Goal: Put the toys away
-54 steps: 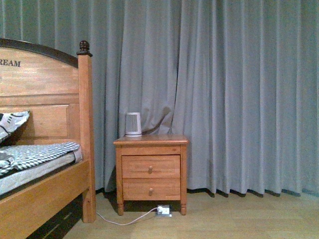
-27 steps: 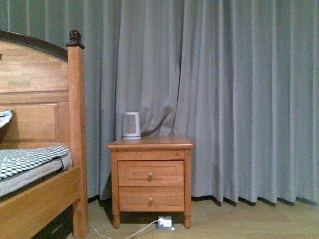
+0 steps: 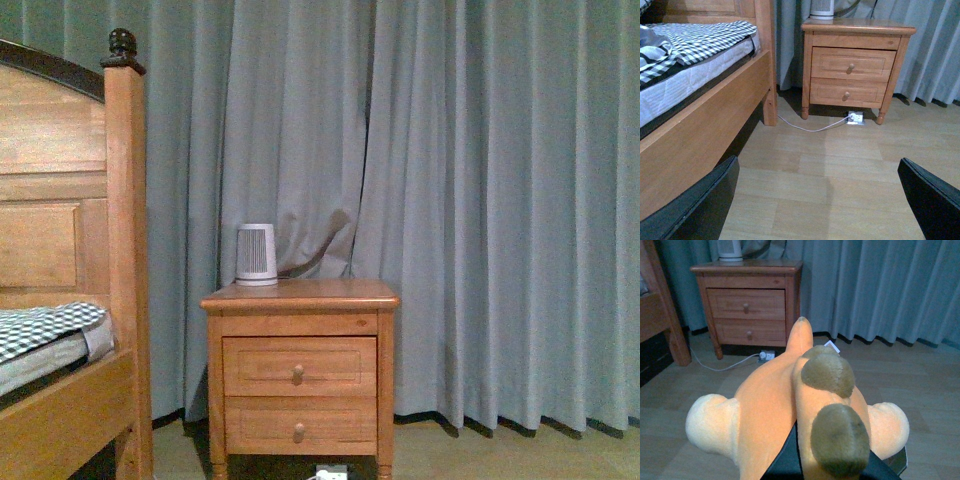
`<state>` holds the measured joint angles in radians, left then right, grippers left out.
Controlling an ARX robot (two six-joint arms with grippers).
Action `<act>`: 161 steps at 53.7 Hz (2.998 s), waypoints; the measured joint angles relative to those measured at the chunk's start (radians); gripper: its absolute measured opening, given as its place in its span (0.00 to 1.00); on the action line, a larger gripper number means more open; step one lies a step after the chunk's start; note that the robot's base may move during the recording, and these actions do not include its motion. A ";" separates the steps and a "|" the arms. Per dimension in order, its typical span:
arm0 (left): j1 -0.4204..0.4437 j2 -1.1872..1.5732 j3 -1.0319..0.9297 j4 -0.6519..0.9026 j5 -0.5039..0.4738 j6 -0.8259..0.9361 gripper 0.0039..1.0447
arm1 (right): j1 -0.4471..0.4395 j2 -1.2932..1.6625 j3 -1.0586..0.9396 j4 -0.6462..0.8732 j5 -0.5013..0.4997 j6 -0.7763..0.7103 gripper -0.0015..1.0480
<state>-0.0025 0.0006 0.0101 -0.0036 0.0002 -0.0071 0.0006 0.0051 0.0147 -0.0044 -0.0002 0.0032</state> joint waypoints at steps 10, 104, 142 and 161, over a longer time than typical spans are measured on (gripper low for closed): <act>0.000 0.000 0.000 0.000 0.000 0.000 0.94 | 0.000 0.000 0.000 0.000 0.000 0.000 0.06; 0.001 0.000 0.000 0.000 0.000 0.000 0.94 | -0.001 0.001 0.000 0.000 0.007 0.000 0.06; 0.001 0.000 0.000 0.000 0.000 0.000 0.94 | 0.000 0.001 0.000 0.000 -0.001 0.000 0.06; 0.001 0.000 0.000 0.000 0.000 0.000 0.94 | 0.000 0.001 0.000 0.000 0.002 0.000 0.06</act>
<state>-0.0013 0.0010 0.0101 -0.0036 0.0002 -0.0071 0.0010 0.0059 0.0147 -0.0044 0.0017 0.0032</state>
